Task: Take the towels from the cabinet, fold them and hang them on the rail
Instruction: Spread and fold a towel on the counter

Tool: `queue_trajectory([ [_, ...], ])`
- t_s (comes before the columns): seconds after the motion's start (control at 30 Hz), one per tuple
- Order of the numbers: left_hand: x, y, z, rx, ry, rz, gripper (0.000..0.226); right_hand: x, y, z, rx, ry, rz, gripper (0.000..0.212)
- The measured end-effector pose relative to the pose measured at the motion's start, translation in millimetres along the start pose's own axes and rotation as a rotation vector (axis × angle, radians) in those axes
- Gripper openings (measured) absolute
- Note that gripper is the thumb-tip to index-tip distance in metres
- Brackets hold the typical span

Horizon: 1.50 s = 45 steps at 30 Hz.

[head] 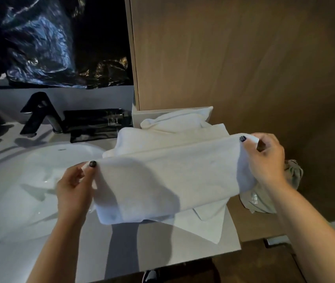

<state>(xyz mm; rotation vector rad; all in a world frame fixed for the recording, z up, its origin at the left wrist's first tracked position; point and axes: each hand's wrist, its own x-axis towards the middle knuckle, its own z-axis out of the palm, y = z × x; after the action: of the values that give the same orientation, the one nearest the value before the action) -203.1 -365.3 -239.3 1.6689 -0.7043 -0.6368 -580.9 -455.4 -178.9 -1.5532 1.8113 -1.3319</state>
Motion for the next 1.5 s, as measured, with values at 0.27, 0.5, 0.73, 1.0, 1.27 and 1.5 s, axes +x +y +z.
queue_trajectory([
  [0.27,42.9,-3.8,29.1,-0.063,-0.072,-0.075,0.012,35.0,-0.6,39.9,-0.04,0.015,0.072,0.003],
  [0.5,60.7,-16.8,41.9,-0.089,-0.155,-0.206,0.006,45.8,7.1,57.8,0.103,-0.096,0.277,0.013],
  [0.73,60.7,-20.0,33.9,-0.238,-0.242,-0.278,0.022,48.9,-0.5,45.8,0.365,-0.274,0.449,0.015],
  [1.0,43.4,-13.4,18.2,-0.29,-0.233,-0.217,0.026,38.8,-17.8,31.6,0.431,-0.246,0.437,0.017],
  [1.27,-5.1,13.0,-6.0,-0.442,-0.157,-0.146,0.025,4.8,-30.7,-5.2,0.454,-0.167,0.388,0.012],
  [1.5,-71.4,29.2,-32.2,-0.468,-0.012,-0.067,0.02,-44.1,-31.9,-49.0,0.485,-0.129,0.282,0.011],
])
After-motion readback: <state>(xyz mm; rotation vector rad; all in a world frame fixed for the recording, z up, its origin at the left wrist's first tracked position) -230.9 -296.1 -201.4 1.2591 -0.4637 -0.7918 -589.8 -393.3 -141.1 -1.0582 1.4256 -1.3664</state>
